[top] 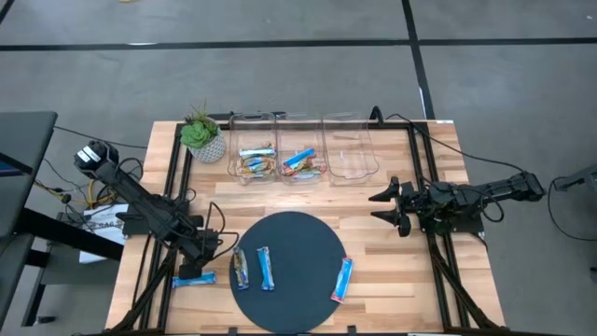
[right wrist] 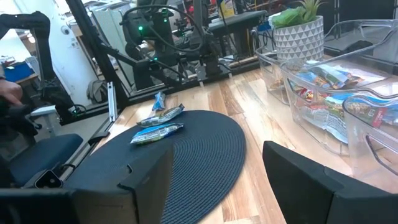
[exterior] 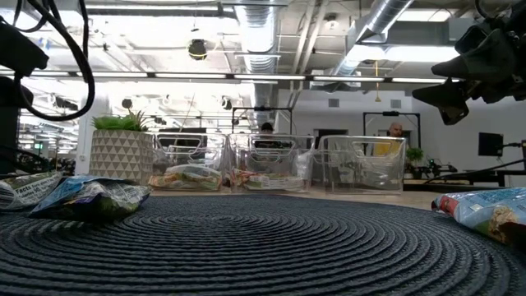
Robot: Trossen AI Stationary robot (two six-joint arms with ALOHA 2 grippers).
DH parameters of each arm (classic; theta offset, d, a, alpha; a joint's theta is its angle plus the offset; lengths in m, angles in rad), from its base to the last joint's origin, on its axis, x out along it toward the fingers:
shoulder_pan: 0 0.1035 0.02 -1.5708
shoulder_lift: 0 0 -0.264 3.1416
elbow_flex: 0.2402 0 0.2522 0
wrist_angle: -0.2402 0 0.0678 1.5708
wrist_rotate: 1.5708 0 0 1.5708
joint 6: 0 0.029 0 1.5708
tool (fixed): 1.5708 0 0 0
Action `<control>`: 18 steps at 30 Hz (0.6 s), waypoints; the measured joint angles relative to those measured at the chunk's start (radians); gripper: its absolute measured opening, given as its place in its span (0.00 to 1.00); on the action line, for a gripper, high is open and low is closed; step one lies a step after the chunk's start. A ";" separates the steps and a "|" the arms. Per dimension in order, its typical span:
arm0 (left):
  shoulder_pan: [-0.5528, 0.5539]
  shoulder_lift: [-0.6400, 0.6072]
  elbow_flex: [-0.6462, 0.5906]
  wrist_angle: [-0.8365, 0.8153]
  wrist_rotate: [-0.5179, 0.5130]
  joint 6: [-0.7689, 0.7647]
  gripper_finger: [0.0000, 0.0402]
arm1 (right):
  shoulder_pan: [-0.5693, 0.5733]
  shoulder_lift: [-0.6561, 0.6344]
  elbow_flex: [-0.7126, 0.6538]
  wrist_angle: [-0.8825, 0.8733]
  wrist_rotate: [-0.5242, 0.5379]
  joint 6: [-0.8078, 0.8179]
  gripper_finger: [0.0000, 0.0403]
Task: Pick and place Granola Bars by type
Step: Put the blue bar into the right transparent bin
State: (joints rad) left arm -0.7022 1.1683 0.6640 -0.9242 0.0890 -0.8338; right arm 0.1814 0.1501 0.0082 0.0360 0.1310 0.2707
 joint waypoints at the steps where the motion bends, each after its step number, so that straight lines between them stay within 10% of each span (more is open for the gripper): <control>1: -0.002 0.000 0.000 0.000 0.000 -0.002 0.46 | 0.000 0.000 0.000 0.000 0.000 0.000 0.60; 18: -0.039 0.000 -0.079 0.181 0.070 -0.087 0.46 | 0.000 0.000 0.000 0.000 0.000 0.000 0.60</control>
State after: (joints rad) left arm -0.7412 1.1687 0.5846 -0.7430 0.1587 -0.9205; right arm 0.1814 0.1501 0.0082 0.0364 0.1311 0.2707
